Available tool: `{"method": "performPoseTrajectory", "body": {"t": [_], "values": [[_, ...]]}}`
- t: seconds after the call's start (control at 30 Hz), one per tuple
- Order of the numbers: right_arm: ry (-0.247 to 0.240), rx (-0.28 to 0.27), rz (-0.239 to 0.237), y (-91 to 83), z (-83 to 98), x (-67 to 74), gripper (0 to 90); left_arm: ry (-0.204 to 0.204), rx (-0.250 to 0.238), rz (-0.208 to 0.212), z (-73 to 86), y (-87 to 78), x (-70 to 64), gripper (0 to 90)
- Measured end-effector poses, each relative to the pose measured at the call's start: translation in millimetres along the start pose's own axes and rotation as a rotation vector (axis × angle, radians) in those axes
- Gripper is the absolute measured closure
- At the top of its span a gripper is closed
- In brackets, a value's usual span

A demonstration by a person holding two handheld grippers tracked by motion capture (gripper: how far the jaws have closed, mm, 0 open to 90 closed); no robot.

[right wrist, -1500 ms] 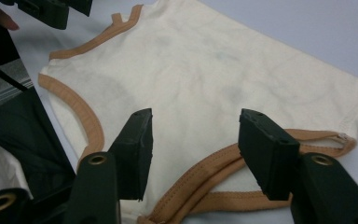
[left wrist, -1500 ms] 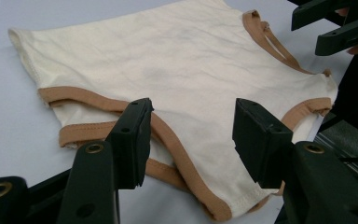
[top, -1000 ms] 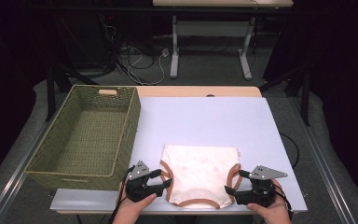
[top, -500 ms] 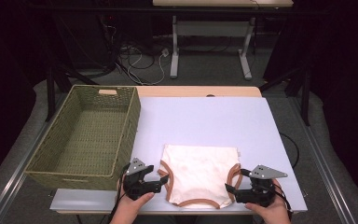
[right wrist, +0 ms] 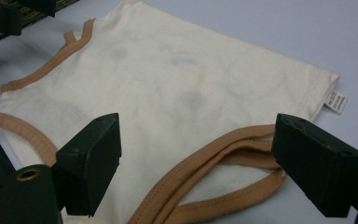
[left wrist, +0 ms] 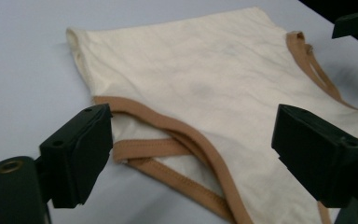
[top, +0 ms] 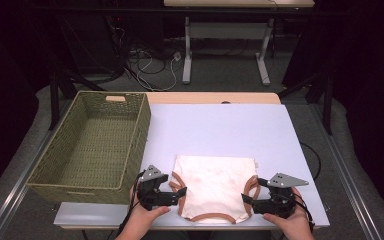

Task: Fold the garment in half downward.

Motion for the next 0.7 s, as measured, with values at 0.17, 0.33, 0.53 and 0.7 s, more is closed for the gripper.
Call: {"method": "performPoseTrajectory", "body": {"t": [0.17, 0.33, 0.53, 0.7], "values": [[0.002, -0.003, -0.005, -0.5, -9.5, -2.3, 18.2, 0.024, -0.014, 0.005, -14.8, -2.7, -2.1, 13.7], [0.005, 0.004, 0.004, -0.9, -18.2, -8.5, 18.8, 0.028, -0.014, 0.009, -27.9, -2.1, -3.5, 15.9], [0.0, -0.006, 0.03, 0.4, -35.5, -17.8, 21.3, 0.032, -0.011, 0.023, -43.7, 0.0, -6.1, 16.3], [-0.015, -0.012, 0.039, 3.1, -49.7, -23.5, 23.2, 0.028, 0.0, 0.025, -51.2, 4.2, -6.8, 17.0]]}}
Point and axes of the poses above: each handheld gripper's, and its own axes: y roughly forward along the jaws, z roughly out of its underside, x roughly to its left, the point moved 9 cm from there along y, roughly forward along the jaws, and after that the axes turned 8 degrees about -y, right-handed, at the moved point
